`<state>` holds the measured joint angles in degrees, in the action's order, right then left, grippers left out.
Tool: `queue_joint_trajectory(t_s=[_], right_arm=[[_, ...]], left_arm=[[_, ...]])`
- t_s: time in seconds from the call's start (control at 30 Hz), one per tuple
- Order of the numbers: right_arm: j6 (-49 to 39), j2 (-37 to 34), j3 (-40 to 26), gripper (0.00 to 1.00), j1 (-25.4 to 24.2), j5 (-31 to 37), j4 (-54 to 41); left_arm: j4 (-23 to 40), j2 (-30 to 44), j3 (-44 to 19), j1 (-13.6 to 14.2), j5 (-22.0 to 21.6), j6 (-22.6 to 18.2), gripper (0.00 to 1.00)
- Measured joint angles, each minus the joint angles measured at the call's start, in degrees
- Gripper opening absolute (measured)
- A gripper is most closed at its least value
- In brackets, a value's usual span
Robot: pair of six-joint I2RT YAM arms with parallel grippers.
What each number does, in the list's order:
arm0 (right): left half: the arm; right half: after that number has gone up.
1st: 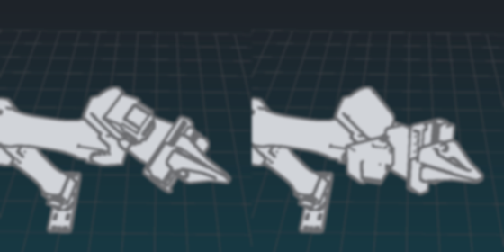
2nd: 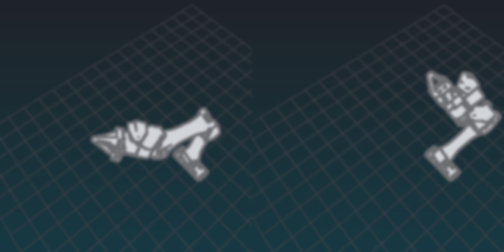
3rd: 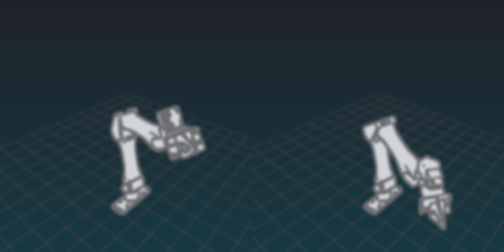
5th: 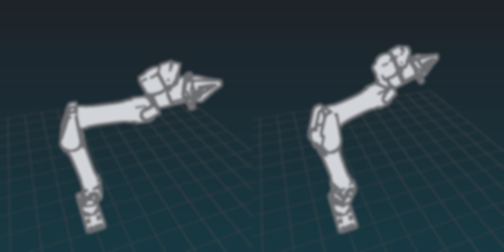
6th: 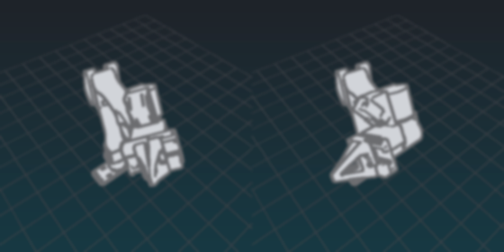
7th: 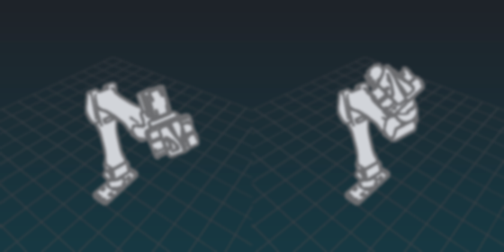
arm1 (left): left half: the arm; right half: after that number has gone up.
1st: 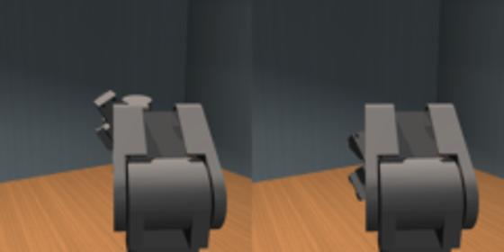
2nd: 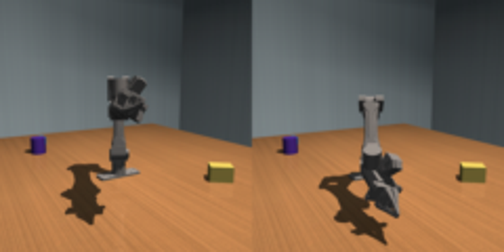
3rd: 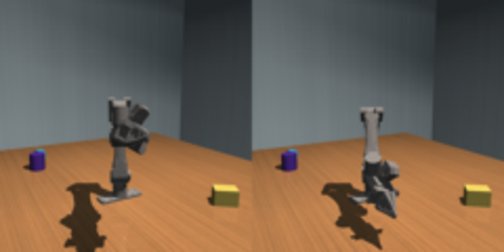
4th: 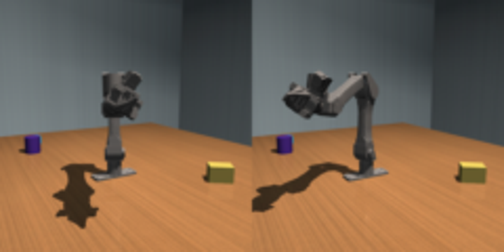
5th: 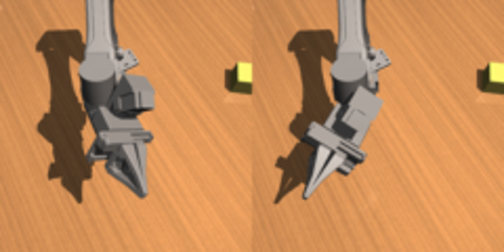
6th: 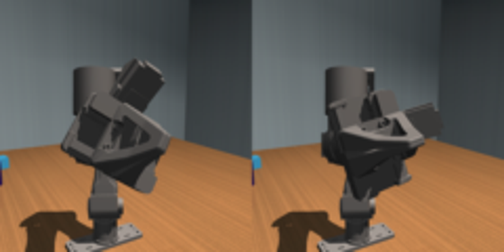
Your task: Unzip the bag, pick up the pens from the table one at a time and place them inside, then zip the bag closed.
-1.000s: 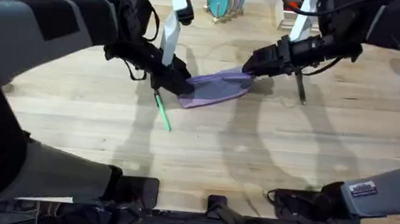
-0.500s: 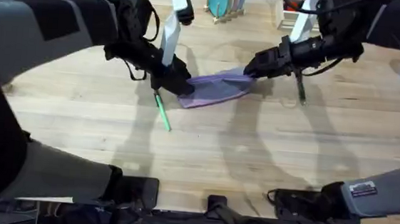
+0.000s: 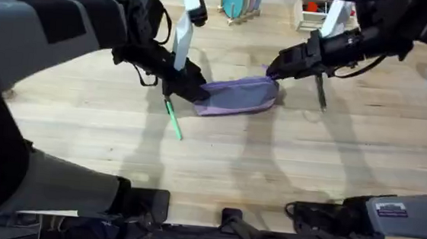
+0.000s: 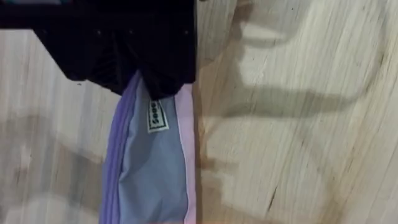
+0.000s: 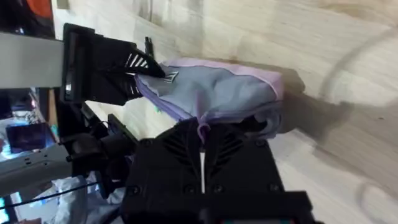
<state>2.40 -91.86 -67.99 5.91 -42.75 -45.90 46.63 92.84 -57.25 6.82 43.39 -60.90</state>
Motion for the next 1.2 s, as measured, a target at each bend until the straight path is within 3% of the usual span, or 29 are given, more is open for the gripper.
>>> queue_joint_trajectory(t_s=[0.33, 0.83, 1.2], right_arm=[[0.65, 0.52, -0.56, 0.033, 4.3, 7.92, -0.86], [2.72, 1.47, -2.49, 0.033, 21.08, 29.0, 4.82], [8.08, 1.47, -4.24, 0.033, 24.35, 36.7, 3.77]], left_arm=[[0.09, 0.0, 0.02, 0.05, -0.7, 0.0, 0.041], [0.2, 0.0, 0.04, -0.87, -2.73, 0.0, 0.042], [-0.11, 0.0, 0.07, -0.87, -2.7, 0.0, 0.042]])
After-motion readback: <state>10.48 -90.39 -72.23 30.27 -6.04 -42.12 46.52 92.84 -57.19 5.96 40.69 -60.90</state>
